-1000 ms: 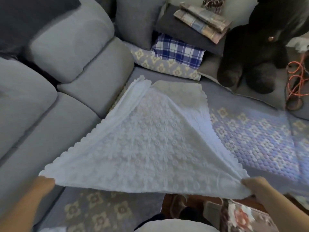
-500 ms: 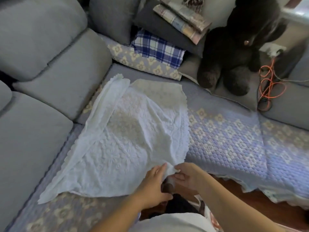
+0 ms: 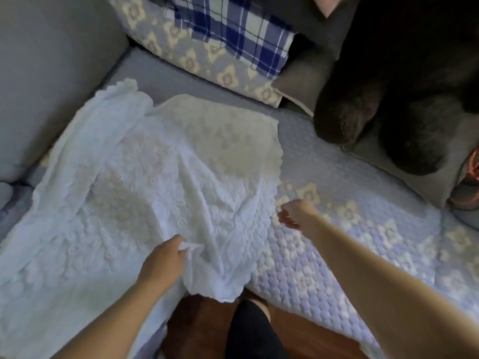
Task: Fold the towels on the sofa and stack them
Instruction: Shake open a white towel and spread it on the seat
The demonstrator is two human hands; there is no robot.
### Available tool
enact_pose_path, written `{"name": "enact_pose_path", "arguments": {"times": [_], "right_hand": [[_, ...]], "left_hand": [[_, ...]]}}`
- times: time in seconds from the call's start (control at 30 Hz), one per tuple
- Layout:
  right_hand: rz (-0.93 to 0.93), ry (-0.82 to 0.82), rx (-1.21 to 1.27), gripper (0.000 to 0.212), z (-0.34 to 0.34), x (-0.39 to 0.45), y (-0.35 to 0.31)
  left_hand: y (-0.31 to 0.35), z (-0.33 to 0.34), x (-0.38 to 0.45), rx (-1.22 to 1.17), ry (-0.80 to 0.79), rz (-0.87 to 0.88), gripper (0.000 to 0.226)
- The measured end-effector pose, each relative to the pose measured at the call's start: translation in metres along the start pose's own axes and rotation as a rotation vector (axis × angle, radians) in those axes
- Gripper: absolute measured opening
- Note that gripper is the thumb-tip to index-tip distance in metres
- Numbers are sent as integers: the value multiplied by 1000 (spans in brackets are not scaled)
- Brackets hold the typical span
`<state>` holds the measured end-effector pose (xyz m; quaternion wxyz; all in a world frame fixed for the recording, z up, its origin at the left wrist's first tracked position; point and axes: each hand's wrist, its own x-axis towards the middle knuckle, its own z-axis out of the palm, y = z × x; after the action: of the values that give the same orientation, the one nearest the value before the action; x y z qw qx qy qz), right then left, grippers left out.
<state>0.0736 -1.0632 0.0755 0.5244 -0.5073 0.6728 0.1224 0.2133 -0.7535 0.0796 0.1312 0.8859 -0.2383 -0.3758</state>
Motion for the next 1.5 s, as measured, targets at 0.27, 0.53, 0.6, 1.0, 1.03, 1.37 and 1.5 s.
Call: {"name": "enact_pose_path", "arguments": {"times": [0.27,0.53,0.6,1.0,1.03,1.37,1.5], "right_hand": [[-451,281,-636,32,-23,200,-145],[-869,313,-691,52,27,297,-209],[-716,354,-467,39,16,302,-214],[-426,-129,695,34,-25,263,-220],[-418,-182,750,41,-22,272,-218],[-509,81,186,38,-13,320,-197],[-452,144,271,44,-11,321,-185]], "left_hand": [[80,76,139,303,-236,-12,51],[80,108,198,292,-183,-119,48],[82,107,202,273,-198,-145,43],[84,97,206,151,-322,-222,45],[84,97,206,144,-318,-222,42],[81,103,209,185,-275,-198,39],[82,99,190,96,-174,-190,29]]}}
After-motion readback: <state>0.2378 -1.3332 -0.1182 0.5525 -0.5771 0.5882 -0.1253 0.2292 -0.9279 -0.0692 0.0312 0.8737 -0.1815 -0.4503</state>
